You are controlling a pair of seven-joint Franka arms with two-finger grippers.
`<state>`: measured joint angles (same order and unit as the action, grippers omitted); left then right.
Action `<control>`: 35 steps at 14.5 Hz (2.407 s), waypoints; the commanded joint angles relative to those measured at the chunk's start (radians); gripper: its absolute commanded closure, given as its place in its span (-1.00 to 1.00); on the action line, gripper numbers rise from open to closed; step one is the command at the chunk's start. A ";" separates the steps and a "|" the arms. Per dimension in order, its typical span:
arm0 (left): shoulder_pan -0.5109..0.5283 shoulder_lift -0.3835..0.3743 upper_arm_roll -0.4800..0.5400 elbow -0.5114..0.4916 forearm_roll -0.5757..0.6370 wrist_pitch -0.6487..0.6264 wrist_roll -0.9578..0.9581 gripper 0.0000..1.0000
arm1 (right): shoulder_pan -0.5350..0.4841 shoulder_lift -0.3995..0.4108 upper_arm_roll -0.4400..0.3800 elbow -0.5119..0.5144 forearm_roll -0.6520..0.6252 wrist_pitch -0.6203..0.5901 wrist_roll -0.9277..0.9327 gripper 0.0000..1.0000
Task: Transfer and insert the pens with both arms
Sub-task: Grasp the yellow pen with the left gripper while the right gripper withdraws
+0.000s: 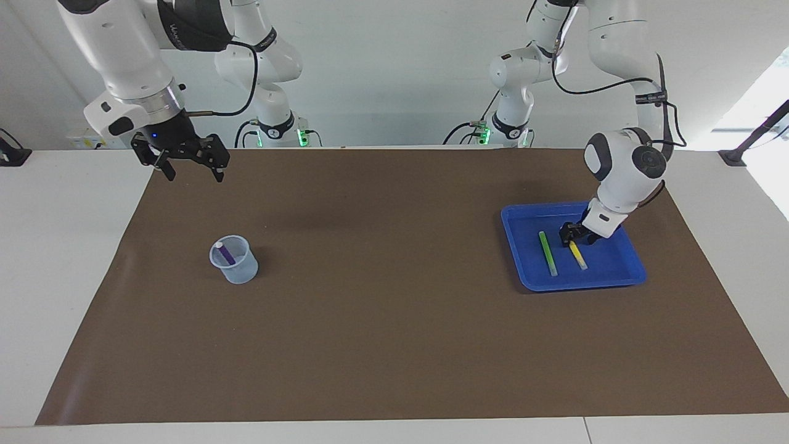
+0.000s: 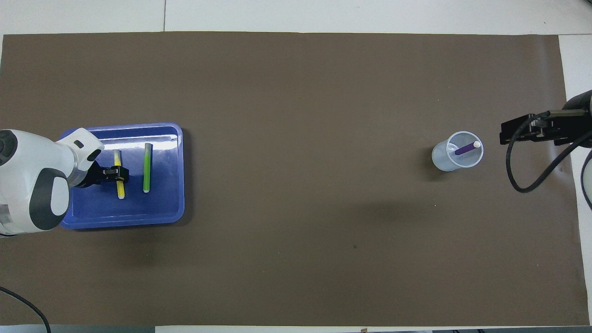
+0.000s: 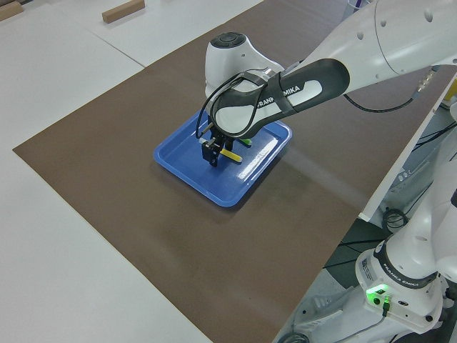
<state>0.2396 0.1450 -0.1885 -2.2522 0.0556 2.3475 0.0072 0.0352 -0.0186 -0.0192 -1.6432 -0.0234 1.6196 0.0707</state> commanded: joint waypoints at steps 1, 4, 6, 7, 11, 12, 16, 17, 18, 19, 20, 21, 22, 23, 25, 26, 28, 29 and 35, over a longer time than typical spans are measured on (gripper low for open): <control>-0.008 0.018 0.003 0.006 0.020 0.035 0.007 -0.47 | -0.024 -0.024 0.018 -0.032 0.010 0.003 0.018 -1.00; -0.008 0.021 0.001 0.009 0.021 0.042 0.005 -0.32 | -0.044 -0.027 0.033 -0.038 0.008 0.002 0.018 -1.00; -0.016 0.021 0.001 0.009 0.020 0.042 0.005 -0.21 | -0.052 -0.027 0.045 -0.038 0.008 0.000 0.017 -1.00; -0.022 0.021 0.001 0.009 0.020 0.042 0.004 -0.16 | -0.051 -0.027 0.045 -0.038 0.008 0.000 0.017 -1.00; -0.022 0.021 0.003 0.009 0.020 0.044 0.004 0.14 | -0.043 -0.027 0.044 -0.038 0.007 0.002 0.017 -1.00; -0.022 0.021 0.003 0.009 0.021 0.044 0.003 0.28 | -0.041 -0.027 0.044 -0.038 0.008 0.003 0.017 -1.00; -0.022 0.021 0.003 0.009 0.020 0.045 0.003 1.00 | -0.040 -0.030 0.035 -0.047 0.008 0.011 0.014 -1.00; -0.020 0.021 0.003 0.009 0.020 0.045 0.003 1.00 | -0.040 -0.029 0.033 -0.044 0.010 0.011 0.014 -1.00; -0.020 0.021 0.003 0.009 0.020 0.045 0.003 1.00 | -0.040 -0.026 0.030 -0.038 0.011 0.005 0.012 -1.00; -0.019 0.021 0.003 0.016 0.020 0.041 0.003 1.00 | -0.038 -0.027 0.022 -0.038 0.011 0.002 0.012 -1.00; -0.016 0.022 0.003 0.026 0.020 0.029 0.003 1.00 | -0.032 -0.027 0.012 -0.038 0.011 0.002 0.012 -1.00; -0.017 0.024 0.003 0.040 0.020 0.016 -0.001 1.00 | -0.028 -0.027 0.007 -0.035 0.011 0.000 0.009 -1.00; -0.017 0.028 0.003 0.054 0.020 -0.008 -0.003 1.00 | -0.026 -0.027 0.001 -0.033 0.011 -0.001 0.009 -1.00; -0.014 0.030 0.001 0.083 0.018 -0.051 -0.004 1.00 | -0.021 -0.026 0.001 -0.030 0.011 -0.015 0.009 -1.00; -0.014 0.022 -0.002 0.162 0.010 -0.192 -0.009 1.00 | -0.017 -0.015 -0.001 0.003 0.010 -0.041 0.009 -1.00; -0.019 0.019 -0.002 0.213 -0.023 -0.265 -0.025 1.00 | -0.017 -0.006 -0.001 0.020 0.010 -0.041 0.009 -1.00; -0.022 0.013 -0.003 0.301 -0.088 -0.396 -0.085 1.00 | -0.015 0.003 0.001 0.049 0.008 -0.055 0.009 -1.00; -0.023 0.004 -0.006 0.336 -0.101 -0.456 -0.130 1.00 | -0.015 0.005 0.001 0.060 0.008 -0.064 0.009 -1.00; -0.023 -0.103 -0.061 0.468 -0.403 -0.703 -0.578 1.00 | -0.014 0.029 0.007 0.109 0.005 -0.110 0.011 -1.00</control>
<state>0.2189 0.0997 -0.2411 -1.7907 -0.2569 1.6939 -0.4102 0.0186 -0.0108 -0.0121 -1.5609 -0.0234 1.5295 0.0758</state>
